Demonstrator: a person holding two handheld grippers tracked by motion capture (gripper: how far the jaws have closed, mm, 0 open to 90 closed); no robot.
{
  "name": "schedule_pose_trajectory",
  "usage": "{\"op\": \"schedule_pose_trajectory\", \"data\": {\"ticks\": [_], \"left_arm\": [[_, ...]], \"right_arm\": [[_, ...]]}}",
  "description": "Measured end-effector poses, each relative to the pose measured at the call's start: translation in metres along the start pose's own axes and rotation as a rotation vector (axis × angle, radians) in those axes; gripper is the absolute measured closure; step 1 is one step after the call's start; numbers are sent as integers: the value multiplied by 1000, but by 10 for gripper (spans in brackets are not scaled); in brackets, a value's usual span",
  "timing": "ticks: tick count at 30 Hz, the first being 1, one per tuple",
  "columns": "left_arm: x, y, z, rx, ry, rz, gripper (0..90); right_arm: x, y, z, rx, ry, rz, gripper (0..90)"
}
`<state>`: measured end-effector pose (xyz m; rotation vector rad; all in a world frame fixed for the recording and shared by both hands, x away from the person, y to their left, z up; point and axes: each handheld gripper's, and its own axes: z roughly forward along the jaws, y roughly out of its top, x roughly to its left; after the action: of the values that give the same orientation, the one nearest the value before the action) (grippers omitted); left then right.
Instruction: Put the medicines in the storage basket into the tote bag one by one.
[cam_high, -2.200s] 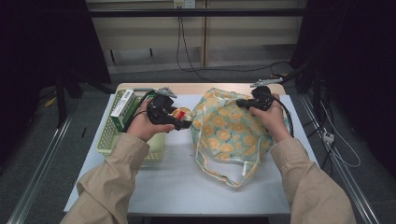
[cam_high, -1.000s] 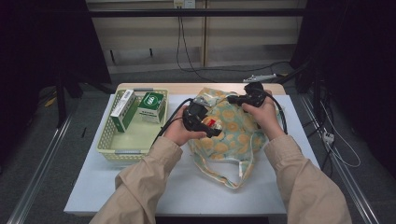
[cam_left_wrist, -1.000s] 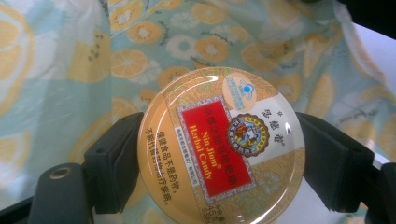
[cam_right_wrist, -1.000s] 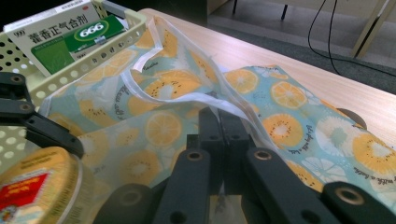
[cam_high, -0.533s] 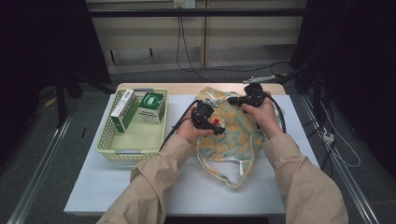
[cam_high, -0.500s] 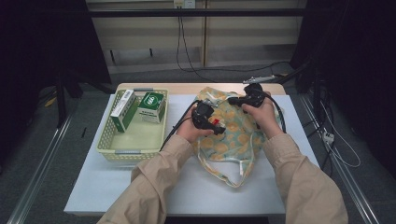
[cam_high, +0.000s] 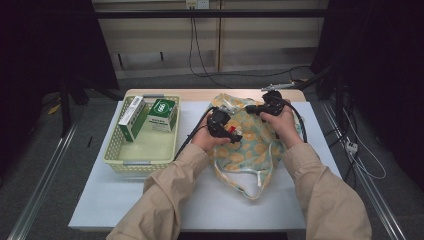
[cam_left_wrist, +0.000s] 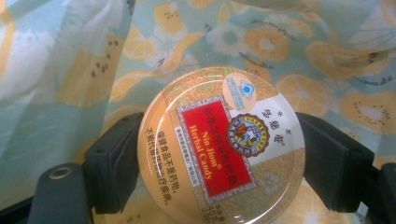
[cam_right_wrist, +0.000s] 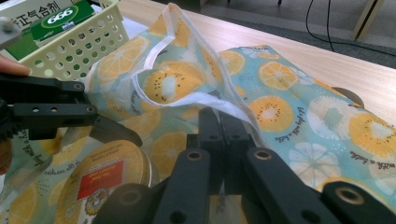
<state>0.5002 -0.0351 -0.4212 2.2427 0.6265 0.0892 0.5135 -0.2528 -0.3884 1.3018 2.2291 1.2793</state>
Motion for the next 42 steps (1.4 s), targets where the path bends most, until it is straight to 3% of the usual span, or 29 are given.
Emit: {"op": "schedule_pose_trajectory", "data": {"ticks": [5, 13, 18, 22, 23, 24, 25, 26, 27, 29, 31, 35, 36, 37, 42], "left_arm": [[-6, 5, -6, 6, 2, 32, 202], [-13, 16, -4, -17, -11, 37, 202], [-12, 21, 17, 5, -15, 41, 202], [-9, 23, 38, 61, -1, 77, 202], [-9, 24, 44, 53, 2, 60, 202], [-6, 26, 48, 58, 19, 72, 201], [-5, 27, 51, 51, 66, 67, 200], [-1, 29, 54, 24, 61, 52, 194], [0, 29, 56, -23, 90, 26, 171], [3, 31, 55, -63, 120, -2, 124], [1, 31, 51, -56, 97, -6, 115], [-10, 31, 37, 31, 76, 69, 106], [-13, 30, 32, 37, 100, 84, 107], [-13, 29, 27, 32, 62, 82, 110], [-19, 24, 5, -5, 49, 53, 108]], "right_arm": [[-4, -3, 1, -2, -14, 13, 899], [-16, -8, 8, 13, -44, 35, 899], [-23, -12, 15, 13, -45, 57, 899], [-27, -11, 13, 4, -45, 69, 898], [-28, -9, 12, 0, -44, 74, 899], [-28, -7, 10, -6, -44, 68, 899], [-28, -6, 8, -5, -47, 67, 899], [-28, -5, 7, -8, -48, 66, 898], [-28, -4, 5, -13, -46, 67, 899], [-26, -3, 4, -9, -42, 67, 899], [-23, -3, 3, -3, -38, 49, 899], [-19, -2, 2, -6, -37, 44, 898], [-18, -2, 1, -5, -40, 44, 898], [-16, -3, 1, -5, -41, 41, 898], [-7, -5, -3, 0, -44, 32, 898]]}}
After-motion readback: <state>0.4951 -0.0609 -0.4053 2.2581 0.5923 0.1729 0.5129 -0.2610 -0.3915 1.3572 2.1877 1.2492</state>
